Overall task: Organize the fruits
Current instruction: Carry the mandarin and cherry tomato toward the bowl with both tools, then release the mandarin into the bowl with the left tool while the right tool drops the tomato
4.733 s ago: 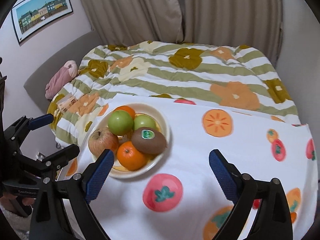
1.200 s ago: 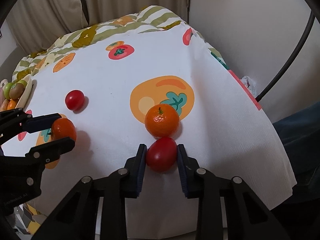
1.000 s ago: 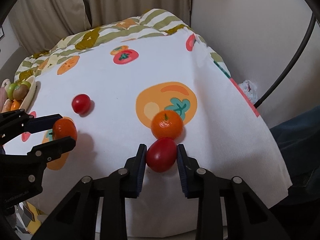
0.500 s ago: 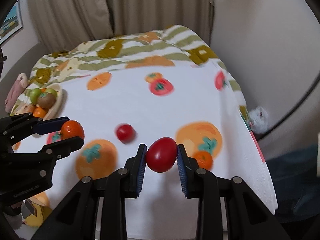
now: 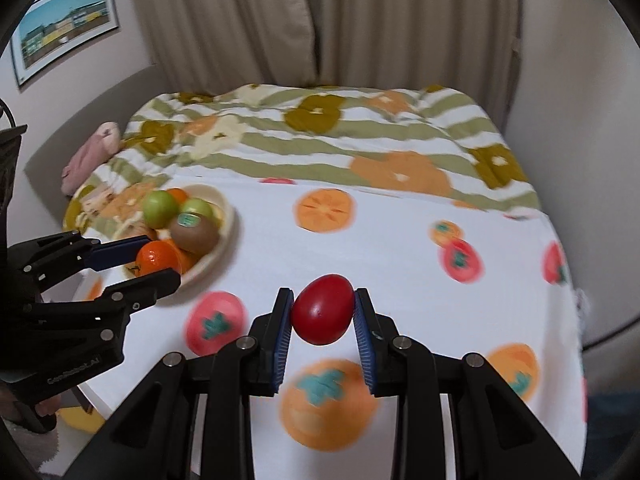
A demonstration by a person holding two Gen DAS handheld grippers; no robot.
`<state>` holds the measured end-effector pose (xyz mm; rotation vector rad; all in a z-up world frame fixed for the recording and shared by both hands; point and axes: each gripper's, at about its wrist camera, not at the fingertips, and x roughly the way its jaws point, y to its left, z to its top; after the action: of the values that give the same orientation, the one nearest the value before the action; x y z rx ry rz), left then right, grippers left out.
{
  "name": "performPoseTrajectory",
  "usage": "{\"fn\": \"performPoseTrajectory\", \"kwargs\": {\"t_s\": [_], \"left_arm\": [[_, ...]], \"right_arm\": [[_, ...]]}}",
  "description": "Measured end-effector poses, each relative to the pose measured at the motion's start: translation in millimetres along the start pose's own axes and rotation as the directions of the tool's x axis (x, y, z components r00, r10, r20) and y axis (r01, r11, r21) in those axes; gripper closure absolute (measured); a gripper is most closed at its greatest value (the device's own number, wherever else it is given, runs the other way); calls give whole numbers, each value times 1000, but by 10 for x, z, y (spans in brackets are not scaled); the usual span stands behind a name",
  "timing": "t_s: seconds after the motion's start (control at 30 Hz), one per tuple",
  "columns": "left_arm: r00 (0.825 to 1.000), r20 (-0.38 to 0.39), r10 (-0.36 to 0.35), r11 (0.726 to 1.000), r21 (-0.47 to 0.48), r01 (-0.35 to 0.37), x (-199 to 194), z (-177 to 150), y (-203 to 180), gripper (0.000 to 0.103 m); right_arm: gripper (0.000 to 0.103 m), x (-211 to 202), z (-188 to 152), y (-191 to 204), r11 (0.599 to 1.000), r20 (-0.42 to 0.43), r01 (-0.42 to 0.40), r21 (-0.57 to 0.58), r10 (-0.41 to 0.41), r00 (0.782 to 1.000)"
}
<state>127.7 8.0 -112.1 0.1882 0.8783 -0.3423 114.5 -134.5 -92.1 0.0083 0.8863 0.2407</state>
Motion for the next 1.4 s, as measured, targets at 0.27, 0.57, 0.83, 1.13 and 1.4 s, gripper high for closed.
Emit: {"fn": "performPoseTrajectory", "kwargs": {"t_s": [0.27,0.57,0.83,1.13,1.4], "left_arm": [[998,-8,69,996,-56,-69,86,36,904,59],[997,-51,64,993,-100,-69,460,42,1695,59],[995,-97,37,997,-66,-44,810,15,1973,59],[994,-107,9,999,-38,-13,919,-30,2041,32],[999,-51,7,998,-58,-10,741,38,2157,1]], "right_arm": [[75,449,422,572,996,-13,-75,-40,75,997],[75,957,857,964,996,-23,-86,-35,85,996],[75,1289,979,1204,996,-49,-83,-9,83,995],[75,1441,991,1288,997,-67,-80,12,81,994],[75,1471,1047,1294,995,-66,-94,13,95,993]]}}
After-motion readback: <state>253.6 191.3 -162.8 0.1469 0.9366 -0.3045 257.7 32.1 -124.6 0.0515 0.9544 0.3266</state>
